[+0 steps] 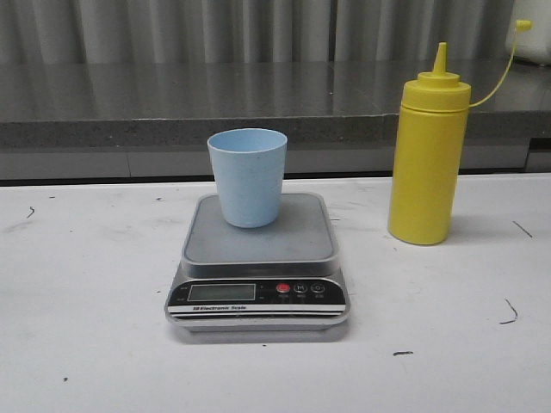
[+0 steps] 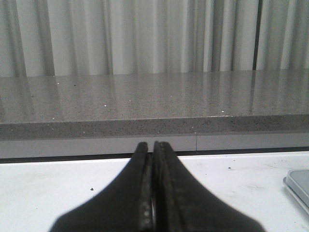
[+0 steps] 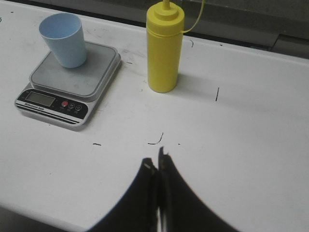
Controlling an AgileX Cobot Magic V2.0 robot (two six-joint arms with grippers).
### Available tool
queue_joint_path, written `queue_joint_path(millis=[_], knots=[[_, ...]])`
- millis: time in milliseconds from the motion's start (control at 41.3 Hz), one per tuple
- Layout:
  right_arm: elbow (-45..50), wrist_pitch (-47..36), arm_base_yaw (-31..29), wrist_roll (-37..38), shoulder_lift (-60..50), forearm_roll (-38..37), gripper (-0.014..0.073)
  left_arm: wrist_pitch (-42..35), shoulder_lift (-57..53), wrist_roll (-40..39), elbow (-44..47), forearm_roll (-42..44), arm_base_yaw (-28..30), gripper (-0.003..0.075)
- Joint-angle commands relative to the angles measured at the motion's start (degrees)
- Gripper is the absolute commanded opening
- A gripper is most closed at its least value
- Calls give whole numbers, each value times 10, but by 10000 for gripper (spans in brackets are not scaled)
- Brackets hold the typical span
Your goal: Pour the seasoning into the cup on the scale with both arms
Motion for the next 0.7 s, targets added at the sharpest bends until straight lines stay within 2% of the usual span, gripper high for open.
queue_joint_path(millis=[0, 533, 678], knots=[[-19, -37, -1, -7, 6, -3, -118, -50, -9, -2, 13, -5, 1, -20], [-14, -42, -1, -7, 2, -10, -118, -50, -9, -2, 13, -5, 1, -20], [58, -128, -31, -7, -35, -19, -118, -50, -9, -2, 13, -5, 1, -20]])
